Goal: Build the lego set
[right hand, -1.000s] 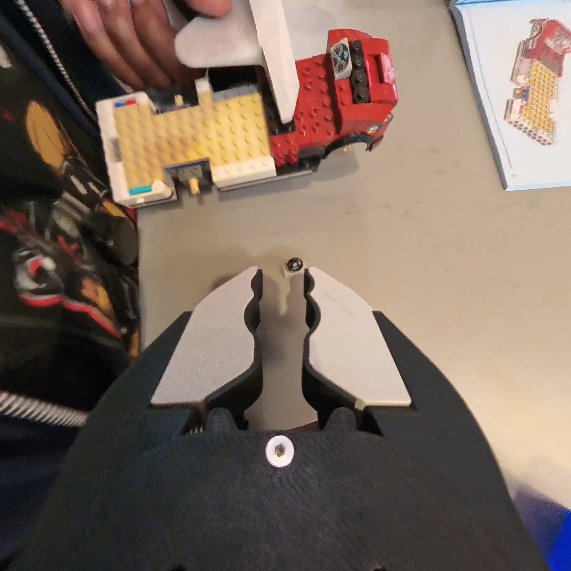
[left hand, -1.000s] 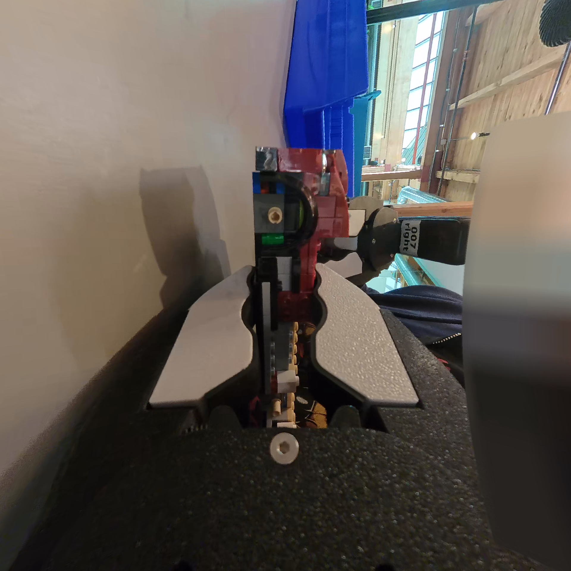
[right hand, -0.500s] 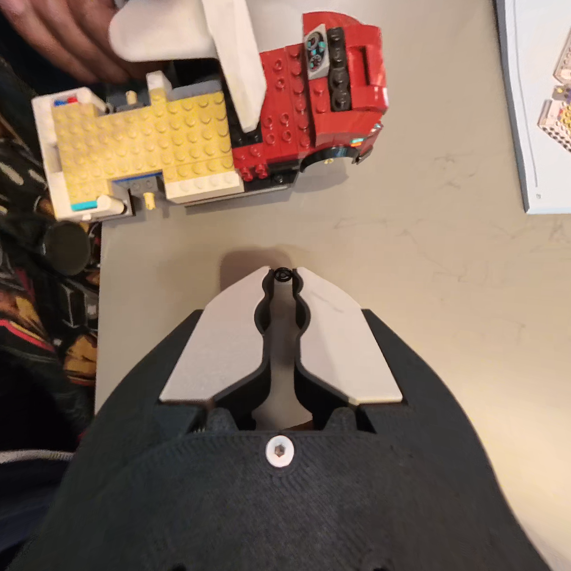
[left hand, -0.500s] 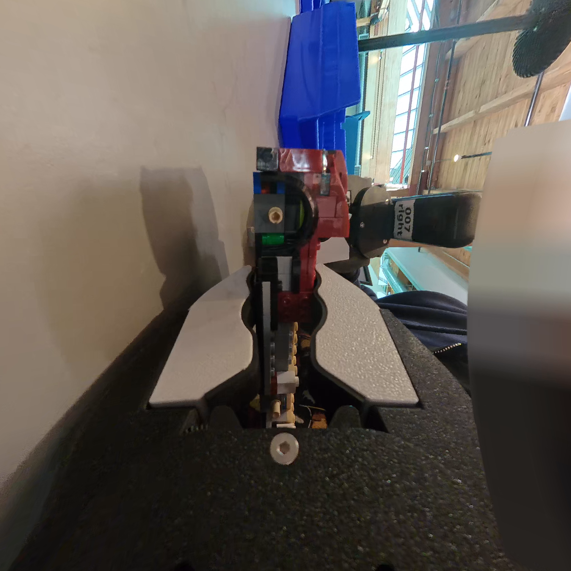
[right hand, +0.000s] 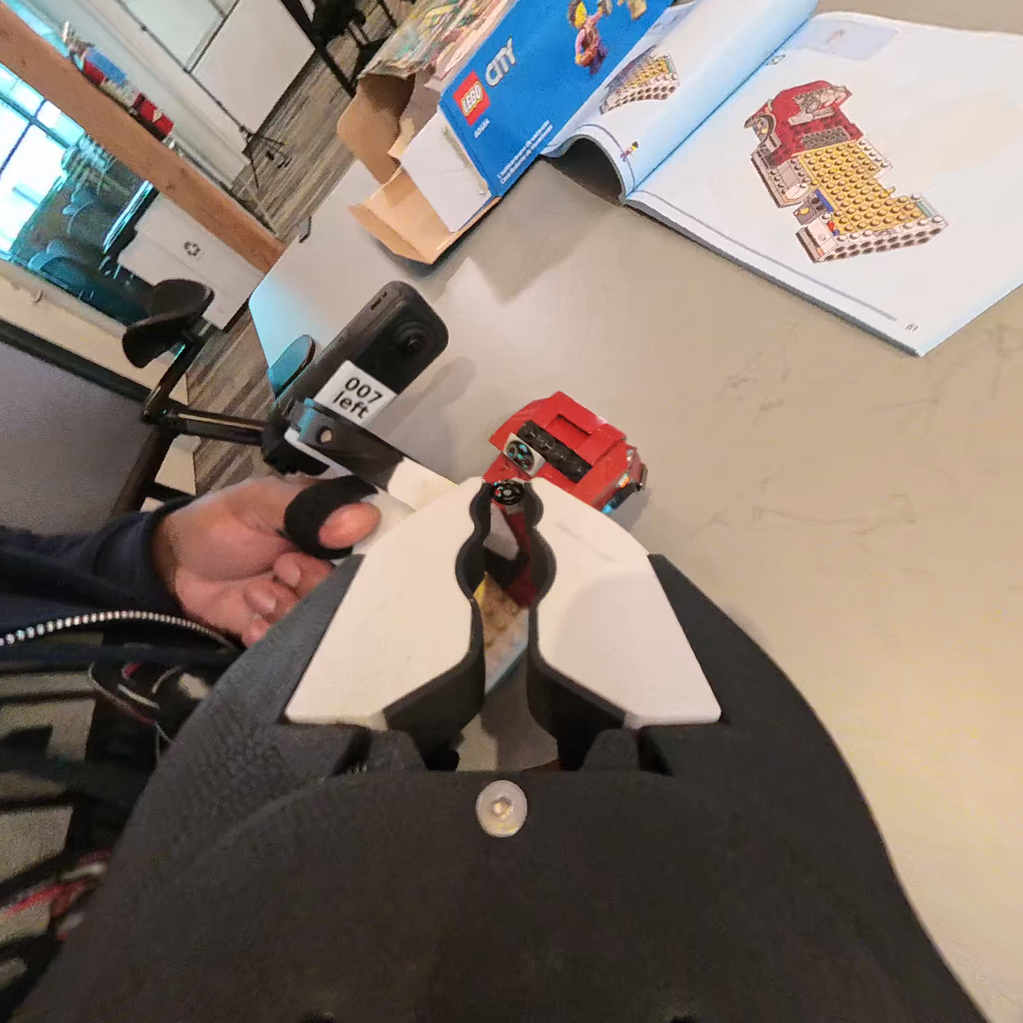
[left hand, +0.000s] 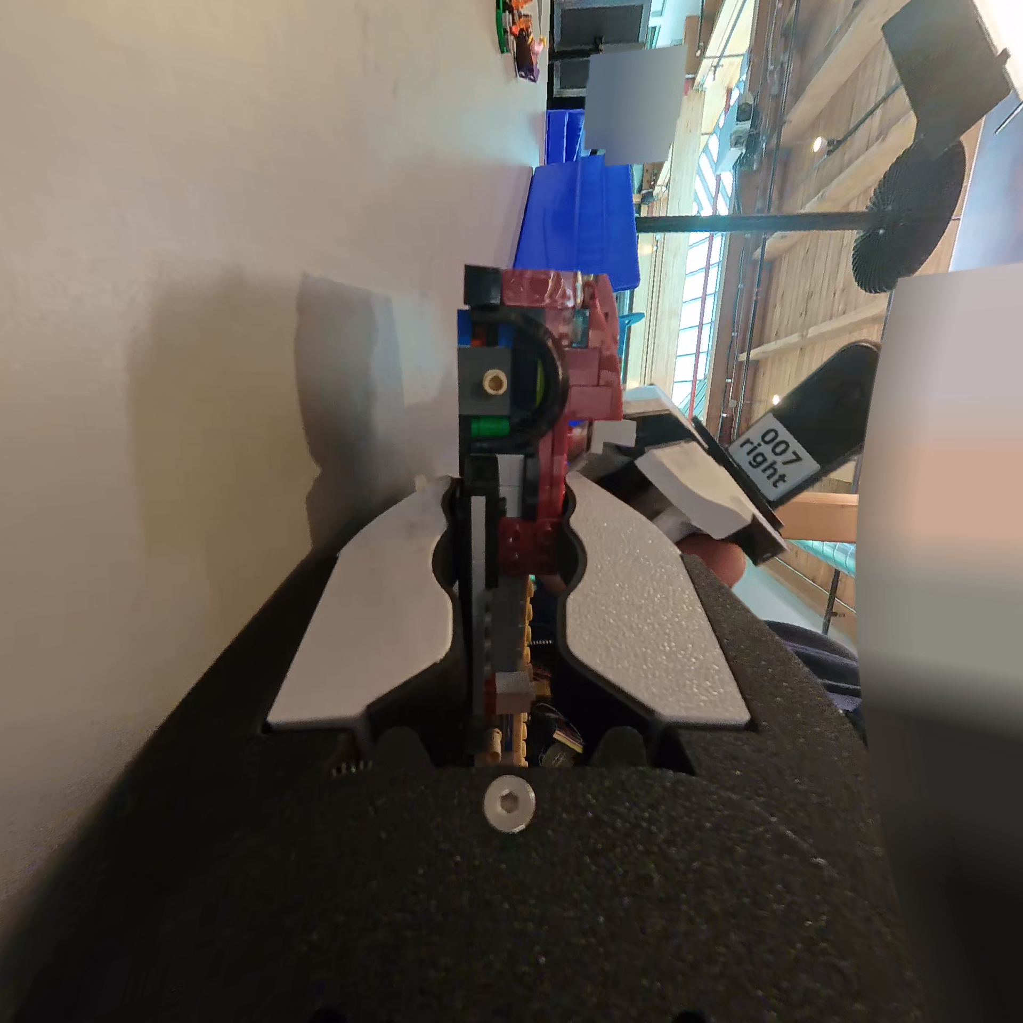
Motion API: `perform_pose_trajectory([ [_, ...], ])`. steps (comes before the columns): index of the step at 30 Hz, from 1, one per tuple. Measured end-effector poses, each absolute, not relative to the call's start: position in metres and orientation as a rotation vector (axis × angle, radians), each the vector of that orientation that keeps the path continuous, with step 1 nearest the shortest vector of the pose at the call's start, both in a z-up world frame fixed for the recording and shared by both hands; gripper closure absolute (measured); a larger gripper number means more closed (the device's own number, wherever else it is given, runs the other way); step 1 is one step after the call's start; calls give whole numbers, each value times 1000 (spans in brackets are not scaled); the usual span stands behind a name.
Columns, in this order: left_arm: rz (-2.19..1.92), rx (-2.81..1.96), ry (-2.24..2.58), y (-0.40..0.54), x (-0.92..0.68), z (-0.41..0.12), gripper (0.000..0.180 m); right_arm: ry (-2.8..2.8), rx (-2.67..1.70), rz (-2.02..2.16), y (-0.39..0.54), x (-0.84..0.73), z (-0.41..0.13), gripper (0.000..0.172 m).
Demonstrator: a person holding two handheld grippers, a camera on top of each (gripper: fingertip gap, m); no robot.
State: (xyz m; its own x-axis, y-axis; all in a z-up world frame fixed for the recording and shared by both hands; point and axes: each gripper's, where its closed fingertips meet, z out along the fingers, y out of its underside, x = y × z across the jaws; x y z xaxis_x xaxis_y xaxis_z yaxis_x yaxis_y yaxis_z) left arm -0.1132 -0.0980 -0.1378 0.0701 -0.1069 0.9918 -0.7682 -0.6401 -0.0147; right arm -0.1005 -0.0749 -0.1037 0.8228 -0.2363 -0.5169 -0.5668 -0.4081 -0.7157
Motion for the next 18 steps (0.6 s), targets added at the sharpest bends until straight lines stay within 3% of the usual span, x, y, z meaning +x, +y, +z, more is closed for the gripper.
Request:
perform_pose_trajectory([
  [18,1639,1844,-780,-95,-110,-136,148,590,-2000,380,-65,-104,-109,159],
])
